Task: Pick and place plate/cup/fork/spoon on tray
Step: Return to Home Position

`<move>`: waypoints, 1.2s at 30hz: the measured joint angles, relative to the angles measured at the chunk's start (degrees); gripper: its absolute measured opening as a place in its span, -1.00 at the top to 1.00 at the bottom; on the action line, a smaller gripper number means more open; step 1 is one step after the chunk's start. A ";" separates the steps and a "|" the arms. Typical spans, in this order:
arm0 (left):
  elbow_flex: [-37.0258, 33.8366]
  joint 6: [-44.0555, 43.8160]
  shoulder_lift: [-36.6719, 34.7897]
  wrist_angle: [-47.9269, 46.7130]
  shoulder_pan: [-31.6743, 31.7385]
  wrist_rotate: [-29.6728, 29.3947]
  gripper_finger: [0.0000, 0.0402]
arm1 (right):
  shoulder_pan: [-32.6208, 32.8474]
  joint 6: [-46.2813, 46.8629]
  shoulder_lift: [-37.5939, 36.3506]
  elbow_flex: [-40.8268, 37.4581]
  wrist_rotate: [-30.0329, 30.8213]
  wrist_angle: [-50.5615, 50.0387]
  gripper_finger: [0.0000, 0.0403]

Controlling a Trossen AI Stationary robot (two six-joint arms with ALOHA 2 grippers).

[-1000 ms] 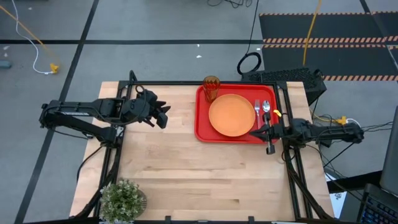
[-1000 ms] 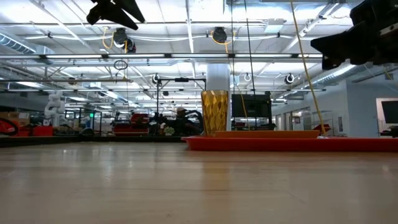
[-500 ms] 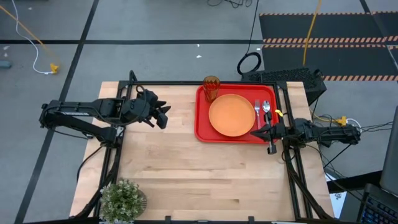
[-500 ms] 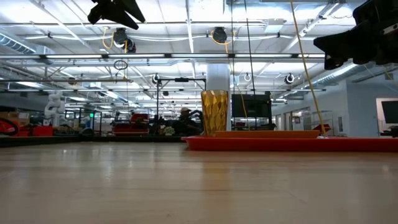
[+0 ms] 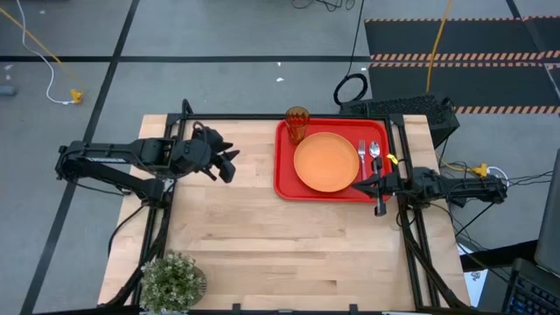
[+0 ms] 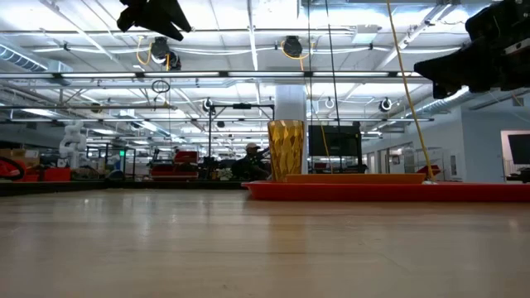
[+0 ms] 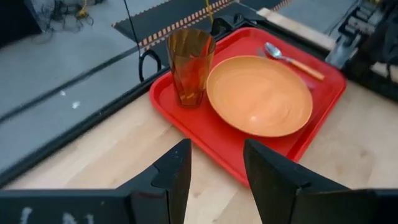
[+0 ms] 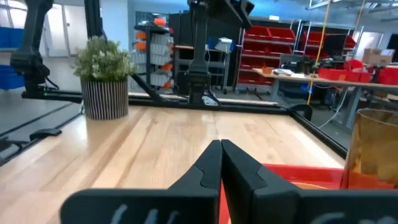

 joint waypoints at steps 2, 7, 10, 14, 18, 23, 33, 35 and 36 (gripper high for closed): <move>-0.40 3.41 0.24 0.54 0.00 -0.12 0.27 | -0.02 0.03 0.00 0.00 -0.06 -1.41 1.00; -2.81 8.83 -0.24 0.84 0.00 1.57 0.28 | -0.02 -1.53 0.55 0.00 -0.22 -3.32 1.00; -5.33 9.35 -0.92 2.12 -0.04 5.00 0.38 | 0.00 -2.36 0.81 -0.04 -0.22 -2.26 1.00; -11.69 10.03 -3.14 10.43 -0.38 10.36 0.65 | -0.02 -2.43 0.90 -0.07 0.05 0.56 1.00; -17.94 9.75 -5.75 18.17 -1.36 12.46 0.95 | -0.02 -2.51 0.87 -0.07 0.05 3.22 1.00; -23.65 9.06 -9.09 22.94 -3.57 12.55 0.96 | -0.02 -2.52 0.91 -0.07 0.02 3.04 1.00; -36.33 11.81 -15.93 27.09 -6.39 12.55 0.98 | 0.00 -2.51 0.92 -0.07 -0.09 3.10 1.00; -39.29 11.99 -18.22 28.28 -6.85 13.39 0.98 | 0.00 -2.51 0.92 -0.07 -0.09 3.10 1.00; -40.77 12.13 -19.35 28.90 -7.09 13.60 0.98 | -0.02 -2.51 0.91 -0.07 -0.11 3.14 1.00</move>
